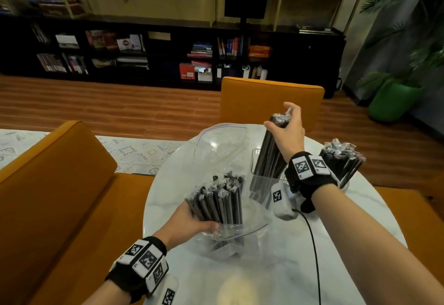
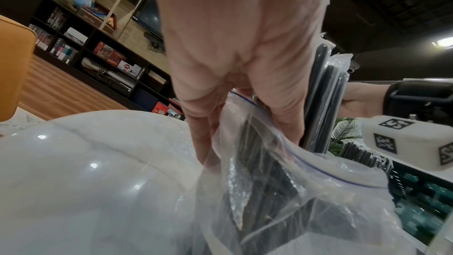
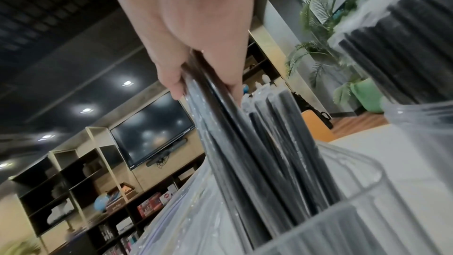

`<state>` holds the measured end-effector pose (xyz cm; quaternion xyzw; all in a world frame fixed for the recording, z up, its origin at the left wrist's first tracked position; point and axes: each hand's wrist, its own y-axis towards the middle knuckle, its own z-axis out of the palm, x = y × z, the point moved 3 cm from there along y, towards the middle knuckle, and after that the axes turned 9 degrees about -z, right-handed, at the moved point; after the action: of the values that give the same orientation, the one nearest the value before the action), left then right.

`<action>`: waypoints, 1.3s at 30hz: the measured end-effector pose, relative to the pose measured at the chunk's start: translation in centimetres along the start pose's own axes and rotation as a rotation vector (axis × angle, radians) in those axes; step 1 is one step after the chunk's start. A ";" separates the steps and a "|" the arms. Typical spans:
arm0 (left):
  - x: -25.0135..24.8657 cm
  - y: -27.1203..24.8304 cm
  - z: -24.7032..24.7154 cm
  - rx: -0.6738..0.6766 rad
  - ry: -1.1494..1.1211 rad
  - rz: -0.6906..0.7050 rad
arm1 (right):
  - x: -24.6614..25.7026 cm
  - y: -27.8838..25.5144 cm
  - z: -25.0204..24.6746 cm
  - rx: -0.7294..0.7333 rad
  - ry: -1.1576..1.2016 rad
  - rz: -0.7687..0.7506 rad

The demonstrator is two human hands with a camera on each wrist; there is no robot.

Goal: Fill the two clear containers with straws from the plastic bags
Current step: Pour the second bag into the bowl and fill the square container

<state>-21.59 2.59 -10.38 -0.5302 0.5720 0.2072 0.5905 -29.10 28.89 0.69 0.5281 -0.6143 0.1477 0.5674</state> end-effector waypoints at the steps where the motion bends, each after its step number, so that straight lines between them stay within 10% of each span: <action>1: 0.0 0.0 0.0 0.000 0.002 0.000 | 0.0 0.2 0.3 0.039 -0.012 -0.013; 8: 0.0 0.1 0.1 -0.004 -0.001 0.006 | 1.3 2.0 1.1 0.298 -0.390 -0.031; 16: 0.1 0.5 -0.1 0.016 0.022 0.016 | 9.5 -0.8 -4.9 0.183 -0.249 -0.329; 25: -0.3 0.5 0.2 0.032 0.089 0.041 | 3.1 -13.4 -0.3 0.617 0.064 0.078; 39: 0.3 0.4 0.4 0.032 0.060 0.025 | -0.4 -14.0 0.4 0.305 0.216 0.107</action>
<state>-21.63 2.97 -10.89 -0.5194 0.5993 0.1893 0.5789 -17.94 23.19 -5.59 0.5558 -0.5474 0.3248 0.5348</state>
